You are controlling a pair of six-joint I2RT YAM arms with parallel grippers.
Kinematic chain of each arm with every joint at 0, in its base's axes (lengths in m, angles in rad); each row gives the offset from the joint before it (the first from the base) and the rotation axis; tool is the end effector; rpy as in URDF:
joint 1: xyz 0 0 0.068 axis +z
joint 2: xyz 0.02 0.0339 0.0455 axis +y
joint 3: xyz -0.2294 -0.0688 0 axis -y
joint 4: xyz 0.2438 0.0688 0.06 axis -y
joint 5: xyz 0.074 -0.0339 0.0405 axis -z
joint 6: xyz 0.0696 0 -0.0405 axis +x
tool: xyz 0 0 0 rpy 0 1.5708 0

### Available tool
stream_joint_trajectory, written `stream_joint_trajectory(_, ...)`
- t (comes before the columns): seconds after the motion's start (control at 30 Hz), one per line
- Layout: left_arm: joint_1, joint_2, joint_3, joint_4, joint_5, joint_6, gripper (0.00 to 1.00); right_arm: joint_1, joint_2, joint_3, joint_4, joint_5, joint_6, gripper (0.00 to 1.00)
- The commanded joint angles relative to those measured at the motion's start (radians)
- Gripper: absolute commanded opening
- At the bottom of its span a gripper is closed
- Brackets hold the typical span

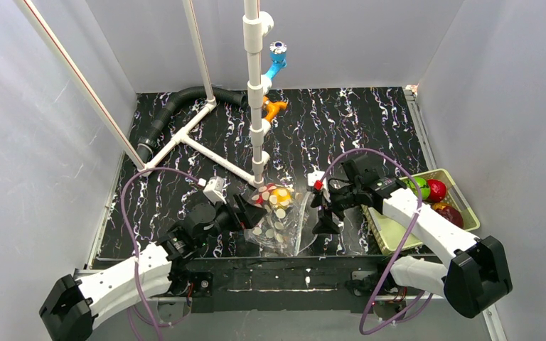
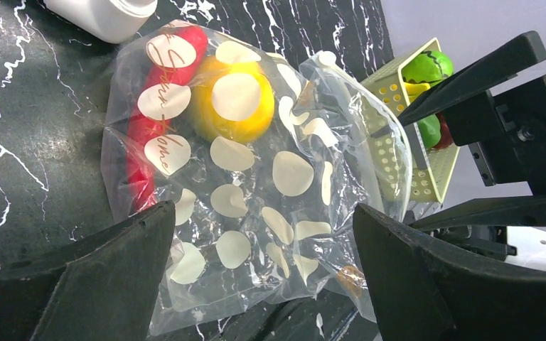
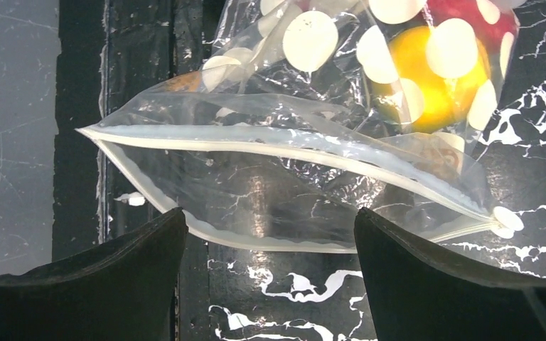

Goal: Open the zip-top bag and remove the fake food
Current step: Pick up the fake fruit from the zipper food storage bag.

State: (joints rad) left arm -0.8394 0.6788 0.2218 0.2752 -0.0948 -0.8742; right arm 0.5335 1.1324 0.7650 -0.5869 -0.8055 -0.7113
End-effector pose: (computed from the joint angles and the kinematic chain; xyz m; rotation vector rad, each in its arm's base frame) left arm 0.1569 -0.1650 0.1779 -0.1082 1.8994 -1.1376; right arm 0.1832 0.1665 0.1899 -1.6041 1.6972 0.9166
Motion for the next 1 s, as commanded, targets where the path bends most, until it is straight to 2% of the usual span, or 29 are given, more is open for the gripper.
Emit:
stream_joint_trajectory(0.0, 0.005, 0.045, -0.012, 0.08, -0.04, 0.035, 0.94, 0.016, -0.005, 0.008, 0.095, 0.041, 0.076, 0.92)
stream_joint_trajectory(0.4, 0.006, 0.185, 0.015, 0.206, -0.07, 0.084, 0.89, 0.077, 0.043, -0.021, 0.151, 0.112, 0.108, 0.76)
stream_joint_trajectory(0.8, 0.01, 0.344, 0.032, 0.334, -0.027, 0.088, 0.84, 0.104, 0.093, -0.013, 0.194, 0.138, 0.164, 0.73)
stream_joint_trajectory(0.97, 0.011, 0.408, 0.063, 0.347, -0.023, 0.116, 0.78, 0.109, 0.117, -0.004, 0.214, 0.166, 0.196, 0.73)
